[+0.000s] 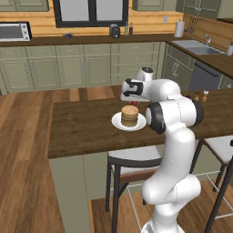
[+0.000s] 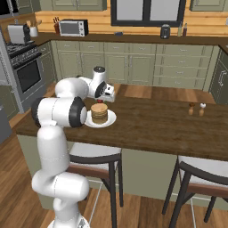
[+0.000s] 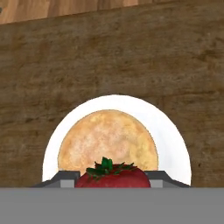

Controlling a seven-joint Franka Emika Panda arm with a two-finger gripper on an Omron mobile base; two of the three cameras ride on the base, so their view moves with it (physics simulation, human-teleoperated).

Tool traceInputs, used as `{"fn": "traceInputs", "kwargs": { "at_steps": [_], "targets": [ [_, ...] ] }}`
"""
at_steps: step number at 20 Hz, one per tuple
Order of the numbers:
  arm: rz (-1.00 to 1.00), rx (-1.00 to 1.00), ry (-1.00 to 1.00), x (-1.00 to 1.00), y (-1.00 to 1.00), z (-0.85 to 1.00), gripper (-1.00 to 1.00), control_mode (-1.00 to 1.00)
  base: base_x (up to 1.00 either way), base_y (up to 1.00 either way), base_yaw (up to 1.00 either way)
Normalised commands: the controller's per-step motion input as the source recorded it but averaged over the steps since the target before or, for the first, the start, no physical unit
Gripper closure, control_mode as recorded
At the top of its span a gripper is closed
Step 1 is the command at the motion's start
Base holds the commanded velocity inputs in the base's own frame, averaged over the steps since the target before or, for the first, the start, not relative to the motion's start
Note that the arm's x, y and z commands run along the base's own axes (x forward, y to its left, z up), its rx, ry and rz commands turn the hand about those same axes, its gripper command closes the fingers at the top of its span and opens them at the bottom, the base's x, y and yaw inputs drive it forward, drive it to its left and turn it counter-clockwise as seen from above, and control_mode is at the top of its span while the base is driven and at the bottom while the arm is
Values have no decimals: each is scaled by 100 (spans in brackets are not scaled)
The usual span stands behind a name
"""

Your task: Take the strawberry from the fridge and place it on top of the pancake, located on the dining counter.

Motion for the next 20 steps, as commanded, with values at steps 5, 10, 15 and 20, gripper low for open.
{"fn": "traceInputs", "kwargs": {
  "at_steps": [5, 10, 15, 20],
  "targets": [
    [0, -6, -1, 1, 6, -43, 100, -100, 0, 0, 0],
    [0, 0, -1, 8, 10, -11, 100, -100, 0, 0, 0],
    [0, -1, 0, 30, 3, -3, 100, -100, 0, 0, 0],
    [0, -3, 0, 16, 0, 0, 100, -100, 0, 0, 0]
  ]
}}
